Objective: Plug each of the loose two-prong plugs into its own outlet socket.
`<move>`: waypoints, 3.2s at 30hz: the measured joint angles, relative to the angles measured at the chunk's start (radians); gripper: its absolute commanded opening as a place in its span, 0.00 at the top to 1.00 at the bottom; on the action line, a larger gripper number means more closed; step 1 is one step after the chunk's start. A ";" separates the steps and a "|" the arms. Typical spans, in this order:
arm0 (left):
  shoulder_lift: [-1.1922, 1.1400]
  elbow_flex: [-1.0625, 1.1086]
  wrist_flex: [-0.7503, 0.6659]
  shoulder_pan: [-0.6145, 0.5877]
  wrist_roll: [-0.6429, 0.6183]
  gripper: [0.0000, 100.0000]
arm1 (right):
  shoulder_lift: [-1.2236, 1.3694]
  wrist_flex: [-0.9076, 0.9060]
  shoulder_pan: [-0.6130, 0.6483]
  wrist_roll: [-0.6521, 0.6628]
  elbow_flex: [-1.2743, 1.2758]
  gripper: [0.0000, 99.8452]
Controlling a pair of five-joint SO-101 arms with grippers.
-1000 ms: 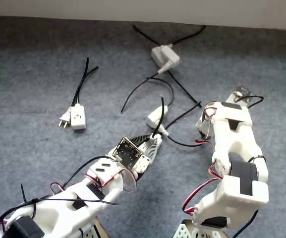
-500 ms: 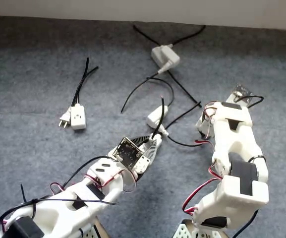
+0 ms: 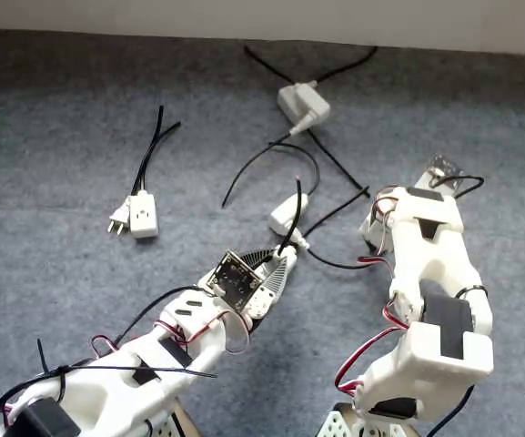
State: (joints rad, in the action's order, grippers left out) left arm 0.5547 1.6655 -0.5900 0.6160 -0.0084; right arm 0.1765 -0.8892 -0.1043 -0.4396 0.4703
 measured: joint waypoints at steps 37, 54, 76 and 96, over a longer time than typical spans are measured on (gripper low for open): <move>-0.008 0.000 -0.017 -0.012 -0.130 0.99 | 0.000 0.000 0.000 0.000 0.000 0.70; -0.008 0.000 -0.018 -0.006 -0.135 0.99 | 0.000 0.000 0.000 0.000 0.000 0.70; -0.008 0.000 -0.041 -0.006 -0.141 0.99 | 0.000 0.000 0.000 0.000 0.000 0.70; -0.483 0.011 -0.646 -0.006 -0.143 0.99 | 0.000 0.000 0.000 0.000 0.000 0.70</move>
State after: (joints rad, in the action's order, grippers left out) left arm 0.0713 1.6763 -1.2359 0.6099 -0.1511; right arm 0.1765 -0.8892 -0.1043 -0.4396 0.4703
